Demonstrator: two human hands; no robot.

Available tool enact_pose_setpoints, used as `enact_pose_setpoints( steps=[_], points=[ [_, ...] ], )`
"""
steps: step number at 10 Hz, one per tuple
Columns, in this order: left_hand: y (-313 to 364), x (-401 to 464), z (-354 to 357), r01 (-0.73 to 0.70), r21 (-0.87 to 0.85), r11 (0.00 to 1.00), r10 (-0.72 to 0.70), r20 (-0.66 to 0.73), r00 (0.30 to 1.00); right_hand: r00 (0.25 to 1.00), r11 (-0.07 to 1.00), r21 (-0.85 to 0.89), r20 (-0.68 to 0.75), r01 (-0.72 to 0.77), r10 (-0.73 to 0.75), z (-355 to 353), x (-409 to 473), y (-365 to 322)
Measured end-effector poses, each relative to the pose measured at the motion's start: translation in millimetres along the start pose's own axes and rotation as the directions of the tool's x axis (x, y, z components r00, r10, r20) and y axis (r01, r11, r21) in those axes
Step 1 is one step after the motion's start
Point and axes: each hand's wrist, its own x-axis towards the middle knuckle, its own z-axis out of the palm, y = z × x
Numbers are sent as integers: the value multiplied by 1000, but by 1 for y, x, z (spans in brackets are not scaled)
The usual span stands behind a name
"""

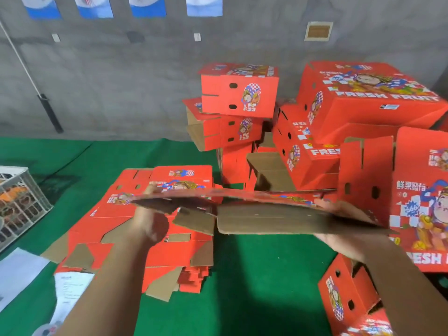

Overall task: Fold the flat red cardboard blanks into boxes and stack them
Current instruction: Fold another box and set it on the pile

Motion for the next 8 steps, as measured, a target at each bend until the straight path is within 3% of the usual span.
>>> enact_pose_setpoints(
  steps=[1,2,3,4,5,6,7,8],
  points=[
    [2,-5,-26,68,316,946,-117,139,983,991,944,-312,-47,106,-126,2,4,-4],
    [-5,-11,-41,-50,418,907,-22,165,986,989,824,-552,2,125,-149,-12,3,2],
    [-21,-16,-37,-82,302,950,38,149,988,996,741,-666,78,88,-48,-18,1,16],
    [-39,-13,-37,-25,176,984,7,107,994,990,681,-724,17,111,-143,-15,9,26],
    [-51,-13,-38,94,25,995,-96,103,990,979,689,-724,-131,10,-153,-5,13,42],
    [-66,-12,-34,69,153,986,-63,-39,997,968,779,-625,-220,-43,-123,13,12,67],
    [-65,-22,-17,70,147,987,-49,-147,988,930,842,-539,-292,34,-225,32,14,87],
    [-63,-30,-2,121,55,991,-114,-120,986,904,860,-480,-267,176,-334,52,17,92]
  ],
)
